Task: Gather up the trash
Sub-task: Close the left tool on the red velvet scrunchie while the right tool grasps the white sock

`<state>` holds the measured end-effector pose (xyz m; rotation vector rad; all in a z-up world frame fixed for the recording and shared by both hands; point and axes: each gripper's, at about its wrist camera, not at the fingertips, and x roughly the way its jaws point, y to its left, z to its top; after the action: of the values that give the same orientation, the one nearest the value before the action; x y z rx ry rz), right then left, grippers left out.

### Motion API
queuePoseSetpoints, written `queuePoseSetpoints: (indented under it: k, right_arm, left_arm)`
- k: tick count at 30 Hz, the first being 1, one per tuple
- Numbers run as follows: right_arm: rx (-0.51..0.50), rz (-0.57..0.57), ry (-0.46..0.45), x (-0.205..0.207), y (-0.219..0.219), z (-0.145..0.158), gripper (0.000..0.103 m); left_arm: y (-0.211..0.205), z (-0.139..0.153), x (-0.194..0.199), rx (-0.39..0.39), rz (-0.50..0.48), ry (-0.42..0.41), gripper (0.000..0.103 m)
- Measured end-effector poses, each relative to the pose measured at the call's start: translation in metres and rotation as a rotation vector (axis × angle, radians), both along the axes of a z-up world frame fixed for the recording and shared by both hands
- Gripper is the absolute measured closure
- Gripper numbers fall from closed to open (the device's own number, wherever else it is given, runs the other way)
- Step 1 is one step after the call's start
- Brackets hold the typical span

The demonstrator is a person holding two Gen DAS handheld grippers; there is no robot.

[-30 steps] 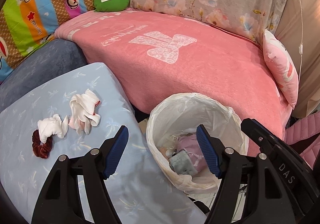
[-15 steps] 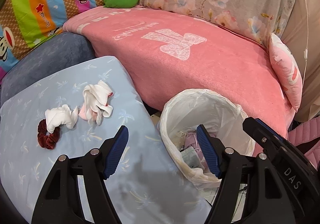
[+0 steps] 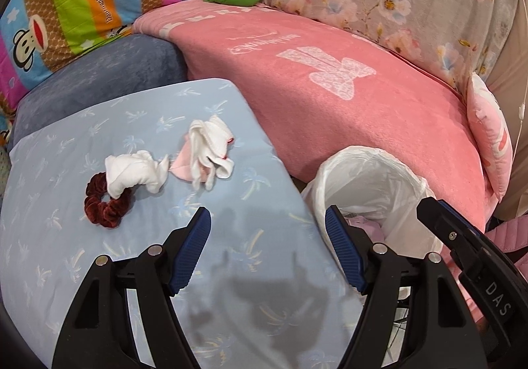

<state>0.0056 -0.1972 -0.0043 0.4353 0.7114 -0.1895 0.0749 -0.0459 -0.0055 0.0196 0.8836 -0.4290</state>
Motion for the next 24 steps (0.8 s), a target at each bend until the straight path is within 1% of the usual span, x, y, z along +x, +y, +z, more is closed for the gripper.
queuePoseSetpoints:
  k: [13, 19, 24]
  right_arm:
    - [-0.027, 0.069, 0.023, 0.02, 0.038, -0.001, 0.074]
    - [-0.041, 0.117, 0.037, 0.034, 0.062, -0.004, 0.072]
    - [-0.049, 0.161, 0.05, 0.047, 0.086, -0.009, 0.068]
  left_arm:
    - [0.048, -0.011, 0.014, -0.016, 0.087, 0.033, 0.034]
    - [0.08, -0.019, 0.026, -0.026, 0.158, 0.057, 0.034]
    - [0.111, -0.029, 0.039, -0.029, 0.222, 0.083, 0.034]
